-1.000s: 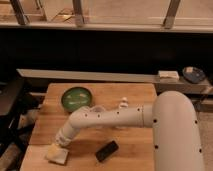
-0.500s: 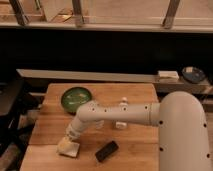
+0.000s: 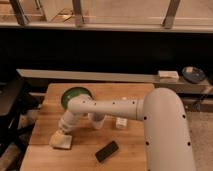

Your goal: Wipe the white sponge on the table

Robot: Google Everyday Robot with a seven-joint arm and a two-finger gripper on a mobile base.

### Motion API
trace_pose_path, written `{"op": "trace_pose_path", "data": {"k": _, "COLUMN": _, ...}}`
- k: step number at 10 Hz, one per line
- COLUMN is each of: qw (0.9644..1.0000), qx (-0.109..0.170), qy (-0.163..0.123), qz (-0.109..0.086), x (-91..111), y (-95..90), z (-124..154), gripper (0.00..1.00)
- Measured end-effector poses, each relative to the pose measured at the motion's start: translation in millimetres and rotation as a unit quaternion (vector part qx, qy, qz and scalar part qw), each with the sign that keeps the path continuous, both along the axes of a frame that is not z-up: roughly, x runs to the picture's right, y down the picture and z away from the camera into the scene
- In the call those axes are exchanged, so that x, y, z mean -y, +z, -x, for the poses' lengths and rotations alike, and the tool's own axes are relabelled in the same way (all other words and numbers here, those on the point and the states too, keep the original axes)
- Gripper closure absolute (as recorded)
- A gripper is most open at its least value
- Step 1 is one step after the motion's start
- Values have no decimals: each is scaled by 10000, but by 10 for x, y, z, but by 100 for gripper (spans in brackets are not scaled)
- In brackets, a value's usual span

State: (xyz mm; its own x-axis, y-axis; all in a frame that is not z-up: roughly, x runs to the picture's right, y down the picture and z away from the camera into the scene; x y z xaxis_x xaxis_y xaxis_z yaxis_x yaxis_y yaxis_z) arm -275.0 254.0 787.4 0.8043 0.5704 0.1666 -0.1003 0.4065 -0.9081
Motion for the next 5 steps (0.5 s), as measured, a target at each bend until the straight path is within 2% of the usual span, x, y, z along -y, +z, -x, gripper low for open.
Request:
{"op": "trace_pose_path", "data": {"k": 2, "qw": 9997, "qx": 230, "qy": -65, "qz": -113, "x": 19, "y": -109, "z": 217, "gripper": 100}}
{"op": "trace_pose_path", "data": {"k": 5, "qw": 9994, "qx": 317, "qy": -106, "qz": -65, "x": -140, "y": -310, "z": 331, "gripper": 100}}
